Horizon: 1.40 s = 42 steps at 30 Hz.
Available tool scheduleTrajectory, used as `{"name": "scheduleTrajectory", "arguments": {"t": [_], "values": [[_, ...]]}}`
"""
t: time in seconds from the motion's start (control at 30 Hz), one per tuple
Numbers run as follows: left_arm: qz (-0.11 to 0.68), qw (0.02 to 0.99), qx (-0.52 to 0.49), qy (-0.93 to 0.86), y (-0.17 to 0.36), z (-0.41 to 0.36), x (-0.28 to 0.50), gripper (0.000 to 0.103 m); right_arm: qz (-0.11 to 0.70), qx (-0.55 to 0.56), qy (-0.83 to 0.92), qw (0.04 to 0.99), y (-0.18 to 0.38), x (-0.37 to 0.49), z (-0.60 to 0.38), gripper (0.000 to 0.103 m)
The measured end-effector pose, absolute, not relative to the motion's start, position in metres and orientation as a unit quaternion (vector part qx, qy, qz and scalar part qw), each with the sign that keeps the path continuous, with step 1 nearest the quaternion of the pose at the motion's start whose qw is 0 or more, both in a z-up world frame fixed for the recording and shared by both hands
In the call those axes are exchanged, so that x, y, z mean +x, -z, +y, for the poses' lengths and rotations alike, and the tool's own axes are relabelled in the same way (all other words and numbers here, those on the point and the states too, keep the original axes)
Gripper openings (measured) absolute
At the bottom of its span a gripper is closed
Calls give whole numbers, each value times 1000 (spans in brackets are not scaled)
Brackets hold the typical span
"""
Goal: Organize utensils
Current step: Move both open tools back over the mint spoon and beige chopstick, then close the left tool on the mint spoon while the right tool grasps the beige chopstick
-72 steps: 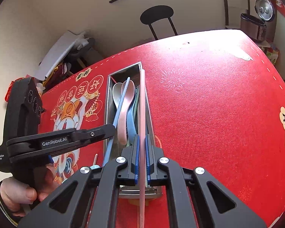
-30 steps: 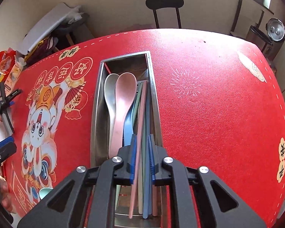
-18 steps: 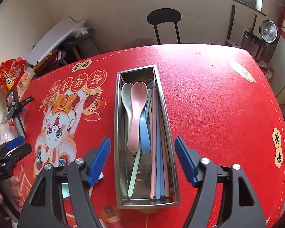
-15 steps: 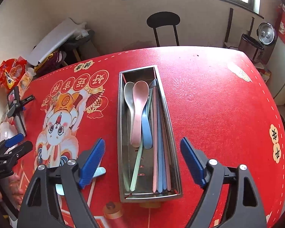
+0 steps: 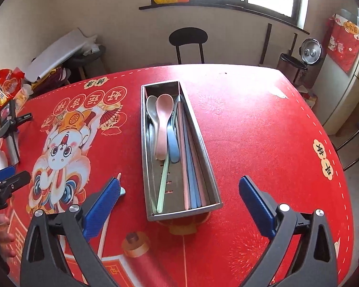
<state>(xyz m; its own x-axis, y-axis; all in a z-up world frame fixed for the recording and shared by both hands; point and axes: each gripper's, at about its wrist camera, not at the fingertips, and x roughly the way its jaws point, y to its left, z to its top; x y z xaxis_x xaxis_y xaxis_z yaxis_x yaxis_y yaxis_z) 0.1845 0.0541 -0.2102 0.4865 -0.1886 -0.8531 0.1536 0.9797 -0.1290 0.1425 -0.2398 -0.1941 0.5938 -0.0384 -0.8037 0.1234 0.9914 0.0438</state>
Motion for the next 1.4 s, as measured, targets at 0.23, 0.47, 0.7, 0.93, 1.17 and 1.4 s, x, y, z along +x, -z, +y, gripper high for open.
{"name": "scheduleTrajectory", "arguments": {"t": [0.23, 0.47, 0.7, 0.93, 1.17, 1.4], "values": [[500, 861, -19, 97, 216, 64, 179, 97, 538, 69, 48, 839, 221, 140, -224, 97], [497, 863, -13, 90, 218, 74, 177, 97, 567, 77, -31, 820, 234, 134, -189, 97], [489, 869, -10, 78, 219, 88, 179, 97, 602, 18, -98, 792, 248, 136, -139, 60], [507, 848, -4, 155, 229, 73, 188, 97, 630, 17, -78, 773, 277, 147, -129, 45], [536, 810, -5, 237, 255, 49, 209, 81, 629, 4, -69, 775, 286, 148, -127, 43], [557, 763, -15, 327, 271, 23, 224, 59, 617, -38, -70, 783, 286, 149, -118, 43]]}}
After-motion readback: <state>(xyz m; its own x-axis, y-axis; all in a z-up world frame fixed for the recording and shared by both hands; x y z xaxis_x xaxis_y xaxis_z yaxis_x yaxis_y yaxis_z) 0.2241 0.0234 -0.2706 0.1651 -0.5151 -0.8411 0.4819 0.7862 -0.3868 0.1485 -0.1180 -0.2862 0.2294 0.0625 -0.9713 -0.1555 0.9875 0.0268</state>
